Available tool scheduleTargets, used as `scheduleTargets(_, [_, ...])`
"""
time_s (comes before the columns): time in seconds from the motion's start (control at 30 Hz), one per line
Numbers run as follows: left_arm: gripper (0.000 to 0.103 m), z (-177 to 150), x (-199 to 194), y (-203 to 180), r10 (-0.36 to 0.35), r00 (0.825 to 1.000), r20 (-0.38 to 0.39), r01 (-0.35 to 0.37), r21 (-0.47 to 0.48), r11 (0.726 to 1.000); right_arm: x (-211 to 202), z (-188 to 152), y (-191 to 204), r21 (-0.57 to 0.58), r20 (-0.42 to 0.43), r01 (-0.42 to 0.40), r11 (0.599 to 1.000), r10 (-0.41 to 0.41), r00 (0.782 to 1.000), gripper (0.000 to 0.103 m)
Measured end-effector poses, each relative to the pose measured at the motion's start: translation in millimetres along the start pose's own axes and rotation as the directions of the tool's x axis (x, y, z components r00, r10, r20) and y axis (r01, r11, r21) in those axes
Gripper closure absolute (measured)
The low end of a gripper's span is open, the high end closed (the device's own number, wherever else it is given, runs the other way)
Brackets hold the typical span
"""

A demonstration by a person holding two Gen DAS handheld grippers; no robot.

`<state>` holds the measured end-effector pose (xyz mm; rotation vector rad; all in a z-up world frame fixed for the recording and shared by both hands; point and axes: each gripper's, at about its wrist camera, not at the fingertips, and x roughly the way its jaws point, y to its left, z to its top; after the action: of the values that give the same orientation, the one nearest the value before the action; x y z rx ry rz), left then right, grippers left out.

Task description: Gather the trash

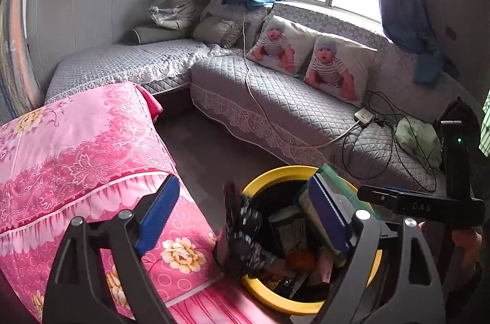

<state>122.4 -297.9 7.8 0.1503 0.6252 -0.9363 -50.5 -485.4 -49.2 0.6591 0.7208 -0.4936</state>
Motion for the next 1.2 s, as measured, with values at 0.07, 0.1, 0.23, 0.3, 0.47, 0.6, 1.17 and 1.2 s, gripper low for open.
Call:
scheduleTargets(0.07, [0.009,1,-18,10,0.021,0.998,0.058,-0.020,-0.021,1.000,-7,2,10,-0.024,0.033,0.008,1.000,-0.007,0.999,0.012])
scheduleTargets(0.1, [0.008,1,-28,15,0.038,0.994,0.098,-0.036,-0.022,0.999,-10,2,18,-0.045,0.046,0.017,0.999,-0.015,0.999,0.011])
scheduleTargets(0.23, [0.008,-1,-67,31,0.182,0.962,0.205,-0.185,-0.003,0.983,-6,0,47,-0.118,0.057,0.068,0.991,-0.062,0.996,0.008])
scheduleTargets(0.3, [0.008,-5,-81,38,0.265,0.937,0.226,-0.274,0.008,0.962,0,-2,59,-0.131,0.064,0.093,0.987,-0.086,0.994,0.008])
scheduleTargets(0.47, [0.008,-28,-123,57,0.429,0.845,0.318,-0.454,0.005,0.891,17,-18,100,-0.202,0.064,0.092,0.975,-0.081,0.995,0.008])
scheduleTargets(0.6, [0.008,-45,-156,80,0.494,0.816,0.301,-0.508,-0.036,0.861,23,-42,158,-0.324,0.090,0.062,0.944,-0.035,0.995,0.008])
scheduleTargets(1.17, [0.008,-129,-289,133,0.739,0.628,0.244,-0.683,-0.284,0.673,-55,-159,318,-0.590,0.293,0.002,0.807,0.212,0.932,0.008])
scheduleTargets(1.2, [0.008,-131,-291,132,0.748,0.618,0.241,-0.694,-0.280,0.663,-60,-161,317,-0.581,0.306,0.003,0.814,0.214,0.928,0.008])
